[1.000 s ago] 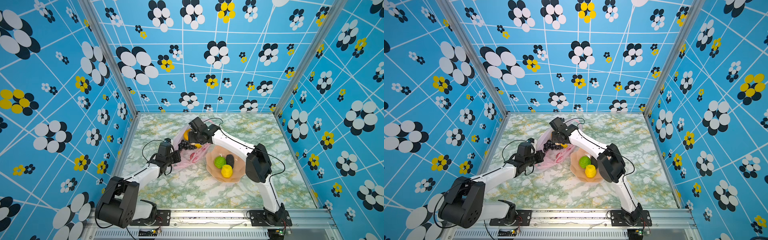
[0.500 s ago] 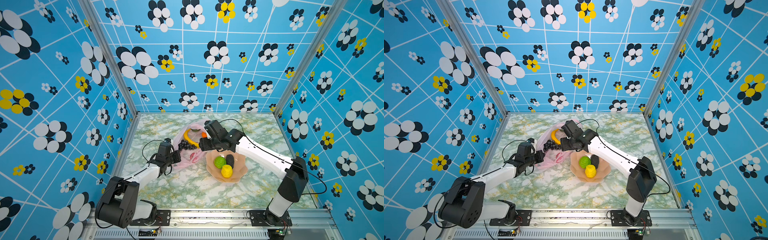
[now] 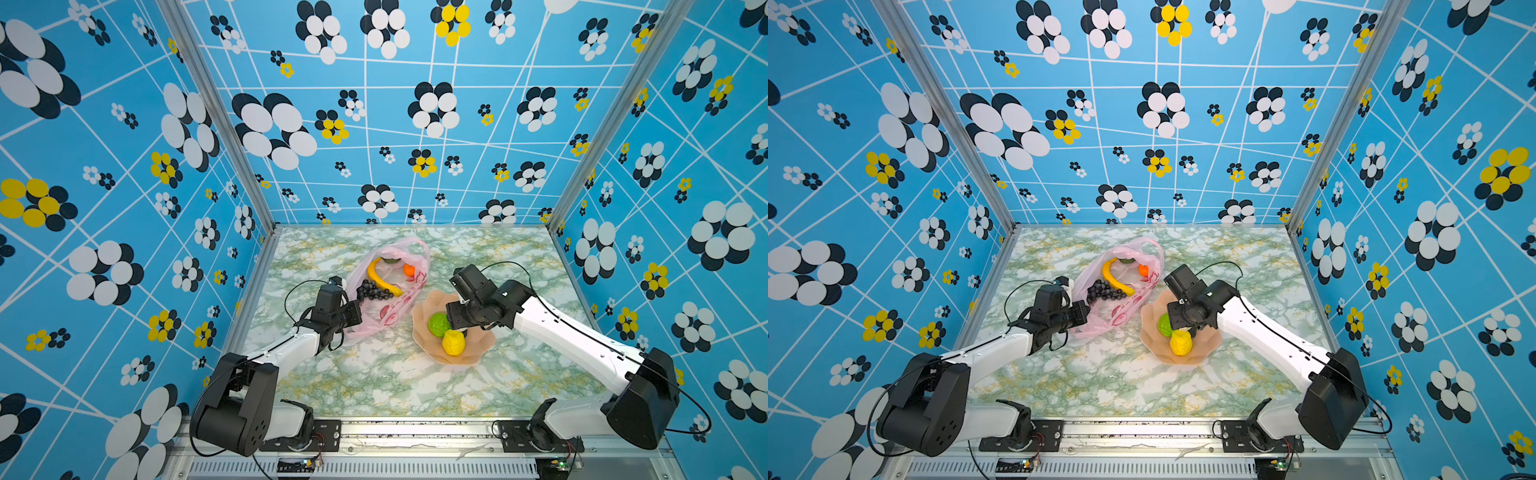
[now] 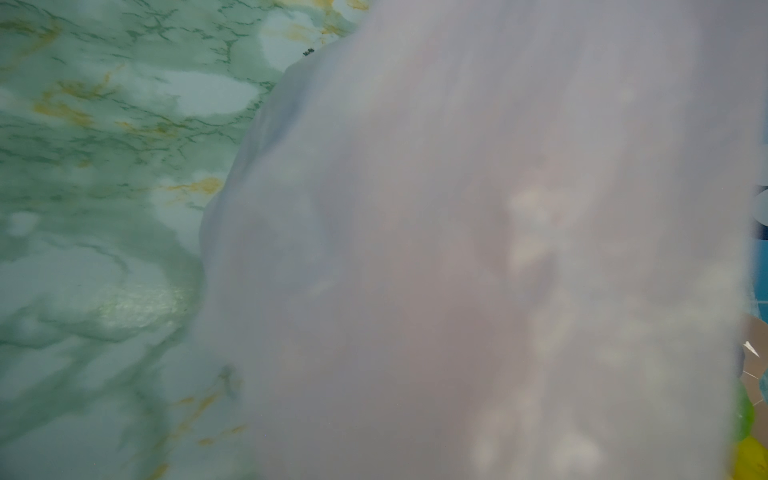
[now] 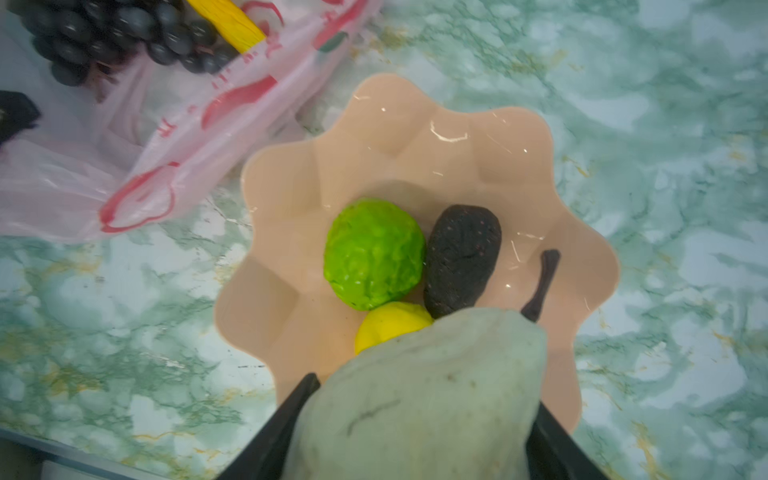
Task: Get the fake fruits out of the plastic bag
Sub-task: 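Carry the pale pear with the right gripper over the peach bowl, then lower the pear into the bowl and open the right gripper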
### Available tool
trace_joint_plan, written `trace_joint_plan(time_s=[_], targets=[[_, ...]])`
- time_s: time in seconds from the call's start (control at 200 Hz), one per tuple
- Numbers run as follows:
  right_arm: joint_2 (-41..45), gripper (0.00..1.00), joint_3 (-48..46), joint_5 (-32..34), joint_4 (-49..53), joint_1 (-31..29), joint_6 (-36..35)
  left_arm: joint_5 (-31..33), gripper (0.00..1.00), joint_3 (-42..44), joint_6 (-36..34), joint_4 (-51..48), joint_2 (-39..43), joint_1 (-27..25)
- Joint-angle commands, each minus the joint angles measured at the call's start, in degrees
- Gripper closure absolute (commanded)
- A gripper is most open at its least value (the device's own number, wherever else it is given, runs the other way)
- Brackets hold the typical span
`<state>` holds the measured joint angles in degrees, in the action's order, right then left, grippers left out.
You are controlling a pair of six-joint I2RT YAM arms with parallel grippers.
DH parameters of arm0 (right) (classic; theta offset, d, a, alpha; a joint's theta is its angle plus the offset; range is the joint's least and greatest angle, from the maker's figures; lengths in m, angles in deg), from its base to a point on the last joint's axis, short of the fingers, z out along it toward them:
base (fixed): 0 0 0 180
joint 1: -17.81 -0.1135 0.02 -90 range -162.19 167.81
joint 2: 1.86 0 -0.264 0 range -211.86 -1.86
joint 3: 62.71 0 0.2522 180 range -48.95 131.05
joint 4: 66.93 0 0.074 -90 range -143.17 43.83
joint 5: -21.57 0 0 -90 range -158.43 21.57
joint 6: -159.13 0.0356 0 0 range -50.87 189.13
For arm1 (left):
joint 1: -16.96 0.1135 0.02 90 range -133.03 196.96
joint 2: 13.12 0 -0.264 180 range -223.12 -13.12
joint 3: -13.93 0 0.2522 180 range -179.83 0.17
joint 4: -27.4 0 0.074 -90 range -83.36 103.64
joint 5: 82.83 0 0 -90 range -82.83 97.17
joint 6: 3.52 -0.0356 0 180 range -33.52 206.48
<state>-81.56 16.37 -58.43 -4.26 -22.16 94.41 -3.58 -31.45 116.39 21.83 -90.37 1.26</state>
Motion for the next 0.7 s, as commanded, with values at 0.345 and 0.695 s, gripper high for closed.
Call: trace_joint_plan(time_s=[0.345, 0.695], targets=[[-4.87, 0.41, -6.07, 6.43, 0.97, 2.33, 2.29, 0.16, 1.0, -0.78, -1.3, -0.01, 0.7, 0.43], [-7.92, 0.34, -7.14, 5.87, -0.48, 2.36, 3.97, 0.3, 1.0, -0.81, -1.4, 0.04, 0.6, 0.41]])
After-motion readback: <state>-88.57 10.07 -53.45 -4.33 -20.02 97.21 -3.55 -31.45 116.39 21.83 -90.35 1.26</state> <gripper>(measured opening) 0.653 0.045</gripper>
